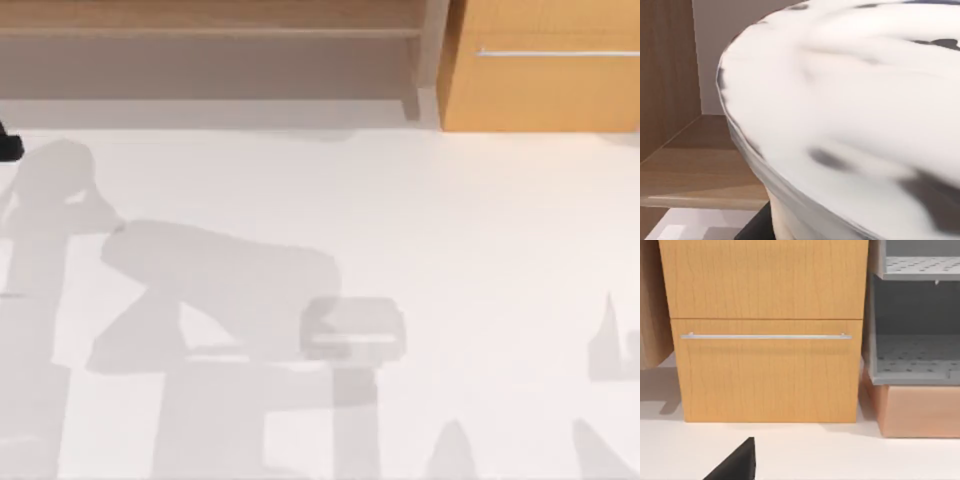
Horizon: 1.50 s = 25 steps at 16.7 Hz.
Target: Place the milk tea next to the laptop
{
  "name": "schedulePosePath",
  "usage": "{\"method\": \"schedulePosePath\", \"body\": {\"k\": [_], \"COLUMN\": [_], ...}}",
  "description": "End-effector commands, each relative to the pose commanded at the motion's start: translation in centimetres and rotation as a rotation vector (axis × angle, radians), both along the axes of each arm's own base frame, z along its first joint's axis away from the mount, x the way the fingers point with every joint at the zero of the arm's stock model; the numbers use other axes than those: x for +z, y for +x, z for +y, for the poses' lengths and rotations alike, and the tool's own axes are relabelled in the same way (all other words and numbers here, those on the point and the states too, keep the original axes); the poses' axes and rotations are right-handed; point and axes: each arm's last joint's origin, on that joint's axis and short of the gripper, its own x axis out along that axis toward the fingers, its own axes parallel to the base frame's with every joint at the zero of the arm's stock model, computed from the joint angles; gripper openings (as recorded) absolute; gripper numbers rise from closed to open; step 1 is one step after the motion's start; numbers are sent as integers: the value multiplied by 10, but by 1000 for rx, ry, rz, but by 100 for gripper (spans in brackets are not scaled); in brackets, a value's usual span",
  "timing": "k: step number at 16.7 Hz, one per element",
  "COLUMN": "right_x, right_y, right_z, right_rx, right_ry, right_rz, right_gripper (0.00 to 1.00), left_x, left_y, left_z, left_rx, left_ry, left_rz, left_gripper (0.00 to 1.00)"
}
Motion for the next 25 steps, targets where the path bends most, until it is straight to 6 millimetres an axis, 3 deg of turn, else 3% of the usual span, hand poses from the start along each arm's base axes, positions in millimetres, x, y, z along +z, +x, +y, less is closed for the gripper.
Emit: {"method": "schedulePosePath", "body": {"k": [6,13,17,25], "right_x": [0,0,0,0], "right_y": [0,0,0,0], "right_z": [0,0,0,0], "right_rx": [0,0,0,0], "right_ry": [0,0,0,0], "right_rz": [0,0,0,0], "right_gripper": [100,100,100,100], "left_x": [-12,-48,-59,-60], "left_y": [-52,-98,-108,-109], "left_z": [27,33,32,30], "left_rx": [-13,-72,-91,-91], "left_ry": [32,1,-17,-6], "left_rz": [105,262,301,287], "left_gripper": [0,0,0,0]}}
